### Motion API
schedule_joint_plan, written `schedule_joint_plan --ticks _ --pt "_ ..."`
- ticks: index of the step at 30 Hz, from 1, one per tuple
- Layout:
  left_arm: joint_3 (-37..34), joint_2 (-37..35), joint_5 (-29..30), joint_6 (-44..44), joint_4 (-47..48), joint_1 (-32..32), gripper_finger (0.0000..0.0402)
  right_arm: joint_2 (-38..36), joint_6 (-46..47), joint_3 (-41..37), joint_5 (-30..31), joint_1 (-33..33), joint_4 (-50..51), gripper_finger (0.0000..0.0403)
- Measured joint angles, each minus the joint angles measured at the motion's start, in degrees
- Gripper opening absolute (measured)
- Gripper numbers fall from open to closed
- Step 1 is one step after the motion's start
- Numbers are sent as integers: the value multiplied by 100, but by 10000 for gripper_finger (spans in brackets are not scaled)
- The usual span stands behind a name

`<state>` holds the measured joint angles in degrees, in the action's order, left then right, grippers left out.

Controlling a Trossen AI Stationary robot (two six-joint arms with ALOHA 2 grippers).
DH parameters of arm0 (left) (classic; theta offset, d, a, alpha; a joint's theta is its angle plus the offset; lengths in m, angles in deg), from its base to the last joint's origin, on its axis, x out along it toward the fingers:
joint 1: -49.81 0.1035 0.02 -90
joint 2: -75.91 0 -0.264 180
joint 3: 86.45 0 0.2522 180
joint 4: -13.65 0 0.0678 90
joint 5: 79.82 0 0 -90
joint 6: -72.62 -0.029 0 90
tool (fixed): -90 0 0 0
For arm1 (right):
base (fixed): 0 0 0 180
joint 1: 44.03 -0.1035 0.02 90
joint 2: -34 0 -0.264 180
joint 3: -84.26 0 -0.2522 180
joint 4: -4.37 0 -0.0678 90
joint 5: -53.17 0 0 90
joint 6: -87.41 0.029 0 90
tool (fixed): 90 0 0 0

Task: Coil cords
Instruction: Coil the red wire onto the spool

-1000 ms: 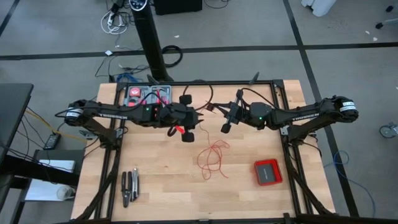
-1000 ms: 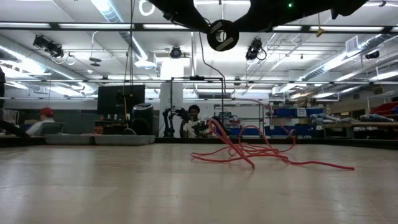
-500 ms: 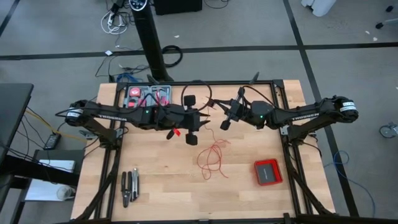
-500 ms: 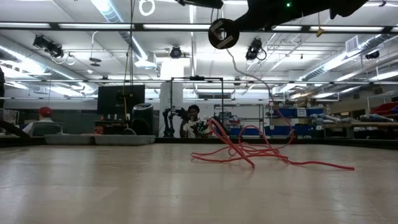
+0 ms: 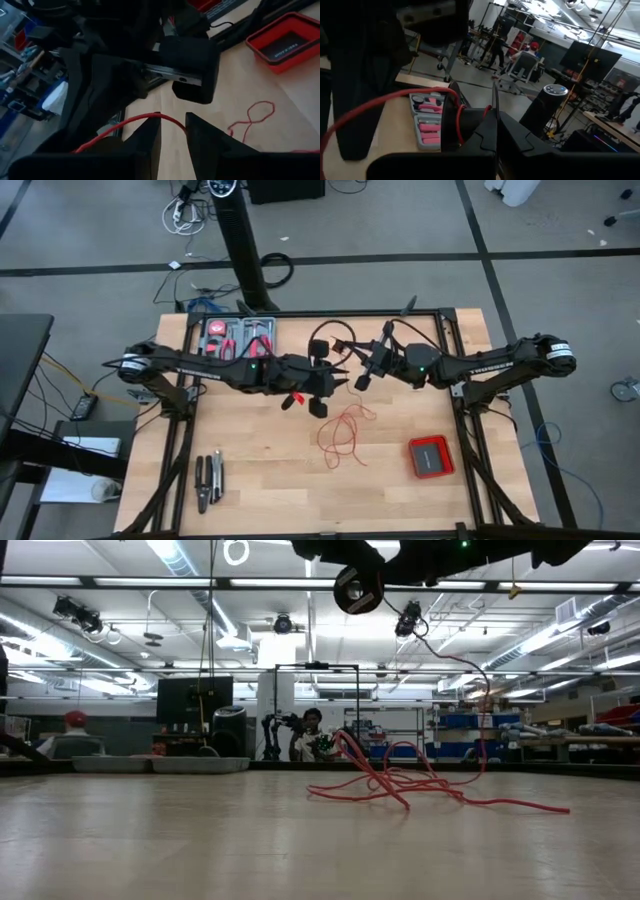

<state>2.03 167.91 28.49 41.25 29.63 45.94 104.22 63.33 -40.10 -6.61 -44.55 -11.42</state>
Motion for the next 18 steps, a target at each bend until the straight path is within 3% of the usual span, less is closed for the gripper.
schedule_joint_plan --ticks 11,18 --pt "-4 234 -282 7 263 132 90 -4 -79 0 164 -26 -65 1" --pt "-4 168 18 25 197 86 90 -7 -197 0 319 -26 -27 1"
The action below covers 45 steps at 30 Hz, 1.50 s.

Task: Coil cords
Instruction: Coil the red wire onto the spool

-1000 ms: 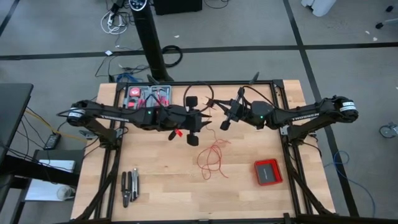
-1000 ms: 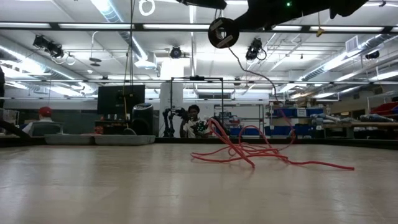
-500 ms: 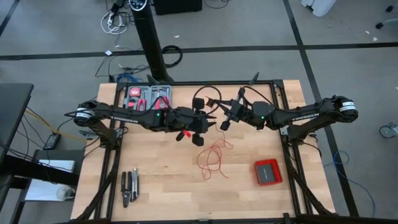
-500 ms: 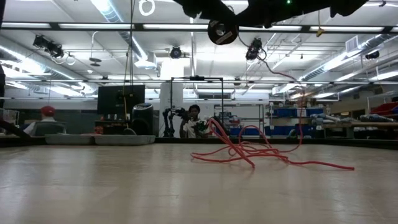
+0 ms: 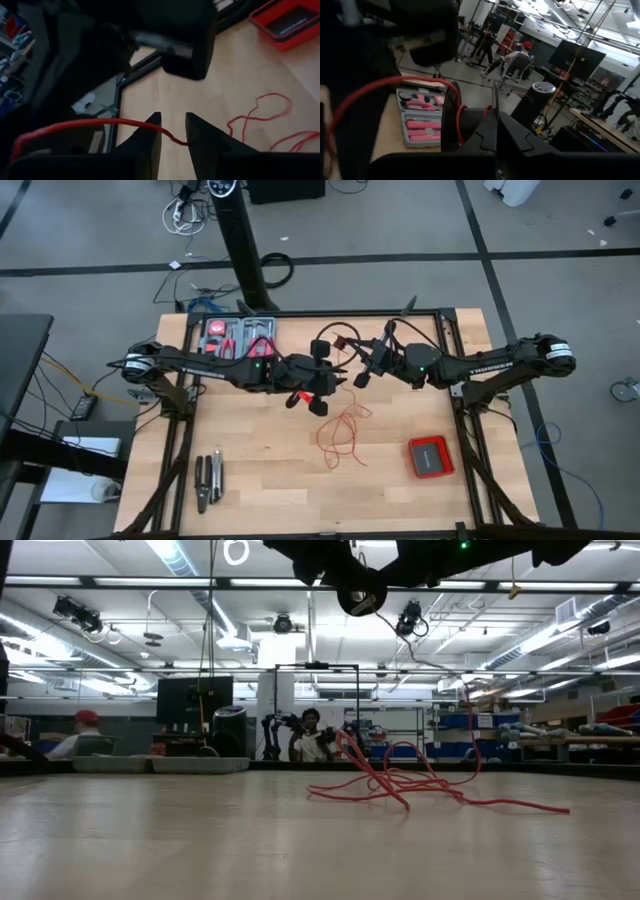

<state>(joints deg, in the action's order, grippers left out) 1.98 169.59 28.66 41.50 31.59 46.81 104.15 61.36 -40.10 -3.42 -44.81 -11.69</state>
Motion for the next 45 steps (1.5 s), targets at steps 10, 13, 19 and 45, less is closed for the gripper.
schedule_joint_plan --ticks 10,13,19,45 --pt "0 0 13 -8 484 -2 90 -2 -56 0 0 -2 11 1" --pt "0 0 13 -10 536 -4 90 -2 -56 0 -1 -2 10 1" --pt "231 0 83 87 1122 -9 90 -2 -56 0 2 -2 30 1" --pt "369 48 -190 630 668 -100 56 2 68 0 432 -39 -138 1"
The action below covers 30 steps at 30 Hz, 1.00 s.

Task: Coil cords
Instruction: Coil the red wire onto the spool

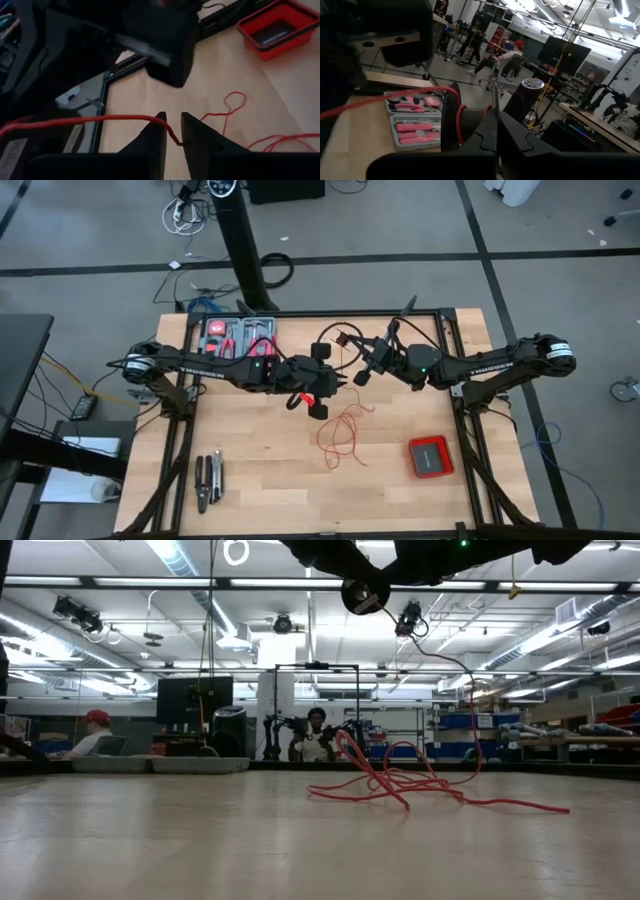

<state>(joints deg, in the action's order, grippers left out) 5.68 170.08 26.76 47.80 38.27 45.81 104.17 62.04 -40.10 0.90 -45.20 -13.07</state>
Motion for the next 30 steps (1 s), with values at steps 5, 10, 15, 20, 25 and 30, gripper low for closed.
schedule_joint_plan --ticks 5,10,15,20,25,30 --pt "0 14 -65 -48 100 -75 49 2 -29 0 -32 2 9 1" --pt "0 13 -57 -57 229 -110 49 2 -33 0 -35 3 9 1" --pt "0 13 -60 -58 424 -108 49 2 -65 0 -31 4 7 1" --pt "0 13 -57 -59 575 -134 50 4 -72 0 -28 4 30 1" --pt "0 13 -46 -59 687 -139 55 4 -76 0 -28 4 42 1" --pt "0 13 -16 -155 701 -139 56 4 -76 0 -26 4 42 1"
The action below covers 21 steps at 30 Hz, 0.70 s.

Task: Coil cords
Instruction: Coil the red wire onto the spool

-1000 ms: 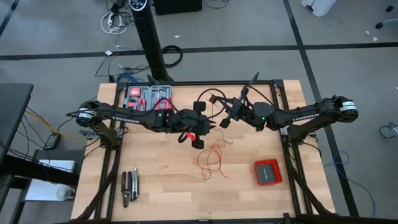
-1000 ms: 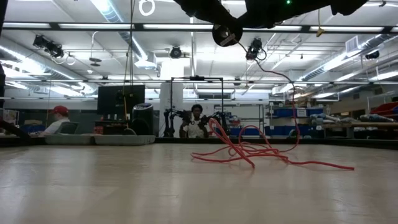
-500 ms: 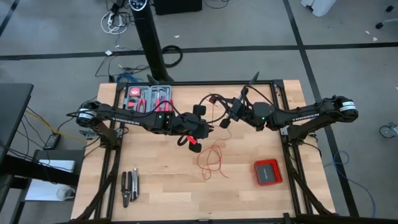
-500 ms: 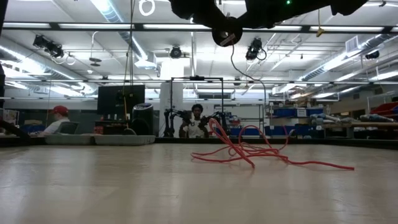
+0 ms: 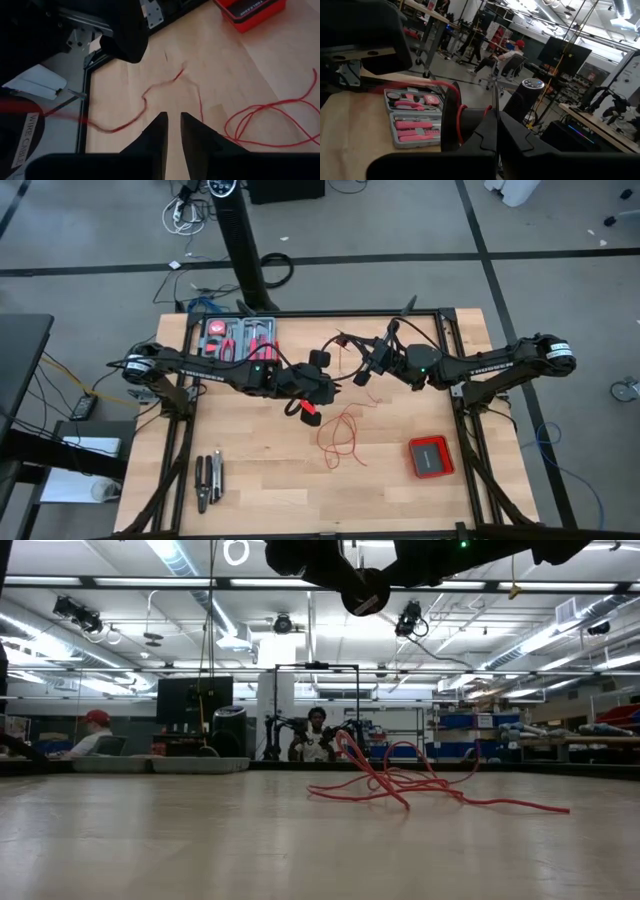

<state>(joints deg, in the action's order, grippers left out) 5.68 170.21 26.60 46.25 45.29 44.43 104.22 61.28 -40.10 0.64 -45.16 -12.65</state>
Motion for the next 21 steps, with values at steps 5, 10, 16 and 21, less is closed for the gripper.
schedule_joint_plan --ticks 5,10,16,21 --pt "0 -2 36 -2 -108 0 56 0 0 0 -2 0 0 1" --pt "-2 -2 1324 -328 52 -2 56 0 -102 0 0 -30 5 1" --pt "-2 -40 1996 -692 -13 11 56 0 -153 0 -2 -44 46 1" --pt "-2 -72 2041 -1024 -303 13 56 2 -155 0 -2 -44 92 1"
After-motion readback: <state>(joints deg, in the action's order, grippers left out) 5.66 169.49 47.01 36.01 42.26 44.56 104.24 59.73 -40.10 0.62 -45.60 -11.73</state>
